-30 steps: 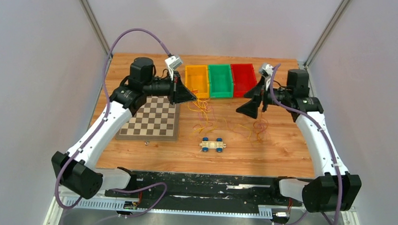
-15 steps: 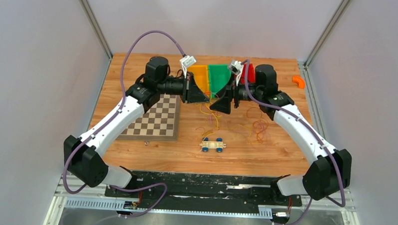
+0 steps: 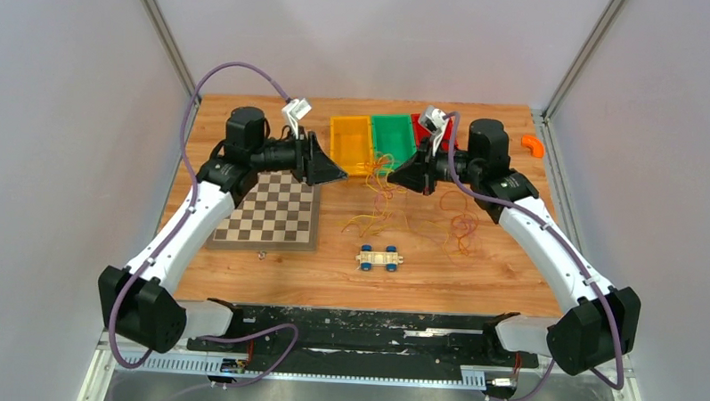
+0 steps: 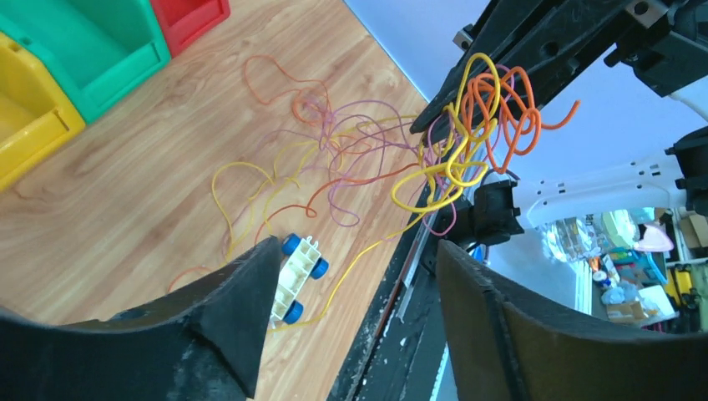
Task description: Untangle the cables
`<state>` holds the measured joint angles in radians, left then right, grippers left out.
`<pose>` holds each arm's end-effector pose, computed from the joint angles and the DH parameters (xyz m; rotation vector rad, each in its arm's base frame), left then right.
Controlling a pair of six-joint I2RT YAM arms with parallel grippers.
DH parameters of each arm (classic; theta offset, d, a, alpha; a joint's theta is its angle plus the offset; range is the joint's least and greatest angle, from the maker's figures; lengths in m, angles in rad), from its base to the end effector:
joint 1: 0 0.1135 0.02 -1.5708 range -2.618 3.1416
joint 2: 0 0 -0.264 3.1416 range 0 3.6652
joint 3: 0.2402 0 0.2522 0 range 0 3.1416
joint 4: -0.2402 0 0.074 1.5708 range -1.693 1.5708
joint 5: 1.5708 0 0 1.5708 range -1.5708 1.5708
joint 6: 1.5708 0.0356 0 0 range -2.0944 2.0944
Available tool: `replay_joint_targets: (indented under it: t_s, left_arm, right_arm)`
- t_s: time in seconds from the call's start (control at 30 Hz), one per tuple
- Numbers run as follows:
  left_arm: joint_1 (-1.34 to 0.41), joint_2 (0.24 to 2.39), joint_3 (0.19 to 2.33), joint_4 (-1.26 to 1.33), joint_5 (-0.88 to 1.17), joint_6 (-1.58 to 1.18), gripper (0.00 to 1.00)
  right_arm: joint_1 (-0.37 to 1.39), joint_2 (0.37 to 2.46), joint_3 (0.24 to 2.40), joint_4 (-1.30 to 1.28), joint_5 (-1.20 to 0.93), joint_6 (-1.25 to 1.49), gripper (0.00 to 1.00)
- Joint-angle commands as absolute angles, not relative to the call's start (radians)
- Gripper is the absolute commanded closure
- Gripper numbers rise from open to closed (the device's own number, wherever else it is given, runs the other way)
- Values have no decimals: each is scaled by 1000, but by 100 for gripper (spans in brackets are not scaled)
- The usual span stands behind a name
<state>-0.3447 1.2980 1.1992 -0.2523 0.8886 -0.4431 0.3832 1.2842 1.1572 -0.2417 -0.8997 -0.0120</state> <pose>0.2628 -0.1237 0.3701 0.5446 1.9535 -1.3619 0.2545 0.1327 0.3606 -0.9635 1.6932 1.1117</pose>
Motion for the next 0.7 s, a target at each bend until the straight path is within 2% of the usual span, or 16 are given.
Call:
replay_joint_targets:
  t_s: [0.0, 0.1, 0.23, 0.4, 0.47, 0.53, 0.6, 0.67]
  left_arm:
    - [-347, 1235, 1120, -150, 899, -437, 20]
    - [-362, 1250, 1112, -68, 923, -462, 11]
    - [-413, 1266, 1107, 49, 948, -475, 5]
    - [-488, 1321, 1124, 116, 948, -460, 8]
    - [-499, 1352, 1137, 127, 956, -472, 15]
    - [-504, 1376, 1152, 110, 962, -475, 30]
    - [-500, 1378, 1168, 50, 966, -460, 73]
    - [-490, 1353, 1174, -17, 971, -439, 97]
  right_arm:
    - [389, 1274, 1158, -222, -957, -6, 100]
    - [389, 1278, 1159, -221, -975, -6, 100]
    - [388, 1284, 1165, -215, -986, 28, 100]
    - [389, 1297, 1168, -203, -1009, 53, 100]
    - [388, 1295, 1171, -200, -1009, 58, 100]
    - [376, 1291, 1174, -200, -1002, 60, 100]
    - [340, 1286, 1169, -202, -982, 64, 100]
    - [281, 1277, 1156, -207, -942, 48, 100]
